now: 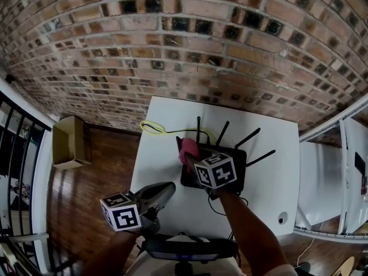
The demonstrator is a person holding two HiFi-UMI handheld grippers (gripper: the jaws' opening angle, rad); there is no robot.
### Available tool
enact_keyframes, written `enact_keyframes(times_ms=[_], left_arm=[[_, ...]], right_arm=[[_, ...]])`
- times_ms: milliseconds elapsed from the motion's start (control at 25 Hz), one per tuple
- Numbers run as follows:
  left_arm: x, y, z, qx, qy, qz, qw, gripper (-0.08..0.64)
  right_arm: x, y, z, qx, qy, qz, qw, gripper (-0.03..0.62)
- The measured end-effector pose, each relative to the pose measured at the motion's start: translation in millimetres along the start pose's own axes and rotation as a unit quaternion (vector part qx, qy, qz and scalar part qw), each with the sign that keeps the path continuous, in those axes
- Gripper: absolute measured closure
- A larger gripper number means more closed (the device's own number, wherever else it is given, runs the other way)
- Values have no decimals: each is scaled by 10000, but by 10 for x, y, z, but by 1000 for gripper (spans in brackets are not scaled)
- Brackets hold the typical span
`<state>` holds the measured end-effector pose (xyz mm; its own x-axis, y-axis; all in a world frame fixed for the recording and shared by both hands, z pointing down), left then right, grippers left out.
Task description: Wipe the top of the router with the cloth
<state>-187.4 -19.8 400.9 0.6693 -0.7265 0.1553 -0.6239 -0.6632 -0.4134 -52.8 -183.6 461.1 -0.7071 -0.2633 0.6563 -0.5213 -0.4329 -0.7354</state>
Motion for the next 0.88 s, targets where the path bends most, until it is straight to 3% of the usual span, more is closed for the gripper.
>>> enact_keyframes(times_ms=[520,720,880], left_arm=[[-109,-1,5,45,-143,63,9999,528],[-159,-13,-20,-9,-82,-17,10000,528],[-140,-6,-31,96,-157,-19,9998,528]], right_arm=[[196,-210,-78,-67,-613,-1113,9919,460],[26,-173,-98,-245,-897,-953,9911,459],[-240,-8,-144,-782,-1388,-595,9854,459]])
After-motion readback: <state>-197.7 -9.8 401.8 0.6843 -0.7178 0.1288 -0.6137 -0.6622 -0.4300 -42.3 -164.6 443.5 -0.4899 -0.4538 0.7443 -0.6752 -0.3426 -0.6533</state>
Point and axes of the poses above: the fingertips, and each gripper's own axes: x forward along the fingers, z to its right, y out of its top, the point moved 9 cm from there along -x, backward along the fingers, and after that the axes turned 11 degrees about -x, right-handed, at the moved point
